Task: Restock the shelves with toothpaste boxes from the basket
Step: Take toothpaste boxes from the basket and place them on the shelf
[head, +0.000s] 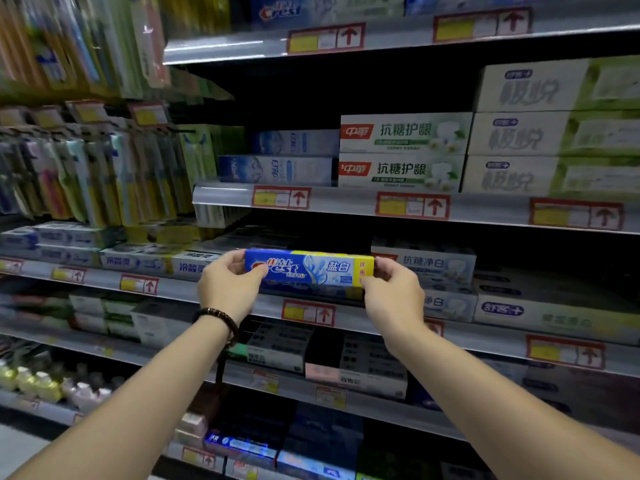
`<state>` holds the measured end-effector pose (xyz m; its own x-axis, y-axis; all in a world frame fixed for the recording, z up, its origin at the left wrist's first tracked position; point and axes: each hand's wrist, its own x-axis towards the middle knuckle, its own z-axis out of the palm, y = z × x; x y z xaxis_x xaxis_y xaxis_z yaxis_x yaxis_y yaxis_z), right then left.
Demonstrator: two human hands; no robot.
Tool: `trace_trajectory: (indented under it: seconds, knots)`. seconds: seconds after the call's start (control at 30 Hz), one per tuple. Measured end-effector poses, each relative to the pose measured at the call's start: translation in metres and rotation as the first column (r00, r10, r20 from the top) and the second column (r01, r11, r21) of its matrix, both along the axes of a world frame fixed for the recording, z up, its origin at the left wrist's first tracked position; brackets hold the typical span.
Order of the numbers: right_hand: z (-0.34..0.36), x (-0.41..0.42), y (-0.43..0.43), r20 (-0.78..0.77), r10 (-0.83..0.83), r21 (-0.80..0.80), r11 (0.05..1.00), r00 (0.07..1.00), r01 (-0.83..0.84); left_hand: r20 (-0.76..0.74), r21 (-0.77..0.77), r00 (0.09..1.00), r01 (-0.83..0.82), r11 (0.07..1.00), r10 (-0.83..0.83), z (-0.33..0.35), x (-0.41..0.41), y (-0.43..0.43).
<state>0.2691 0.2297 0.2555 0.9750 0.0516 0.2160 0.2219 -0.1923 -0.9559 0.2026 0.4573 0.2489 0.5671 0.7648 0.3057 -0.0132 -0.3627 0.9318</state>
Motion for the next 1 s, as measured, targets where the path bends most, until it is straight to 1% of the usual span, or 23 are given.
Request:
trace_trajectory:
  seconds: [0.17,0.27,0.4,0.47,0.53,0.73,1.0]
  knots:
    - [0.005,0.018,0.013,-0.042,0.023,-0.021,0.999,0.999,-0.024,-0.030,0.110,0.999,0.023,0.994,-0.019,0.013,0.021,0.007]
    - [0.008,0.020,0.019,-0.105,0.045,-0.068,0.996,0.993,-0.052,-0.054,0.122,0.999,0.012,0.992,-0.006,0.012,0.031,0.014]
    - [0.002,0.024,0.027,-0.123,0.043,-0.091,0.994,0.992,-0.054,-0.135,0.157,0.991,0.010,0.988,0.012,0.004,0.040,0.020]
    - [0.000,0.026,0.029,-0.130,0.046,-0.110,0.992,0.990,-0.060,-0.173,0.138,0.985,-0.004,0.990,0.028,0.000,0.043,0.020]
    - [-0.002,0.026,0.030,-0.129,0.051,-0.134,0.989,0.990,-0.069,-0.208,0.115,0.978,0.018,0.993,0.007,-0.003,0.045,0.020]
    - [-0.009,0.030,0.032,-0.131,0.057,-0.169,0.982,0.990,-0.079,-0.262,0.157,0.965,0.038,0.987,0.005,-0.006,0.051,0.020]
    - [-0.006,0.030,0.027,-0.151,0.065,-0.146,0.985,0.986,-0.087,-0.292,0.182,0.955,0.117,0.976,-0.060,-0.009,0.047,0.026]
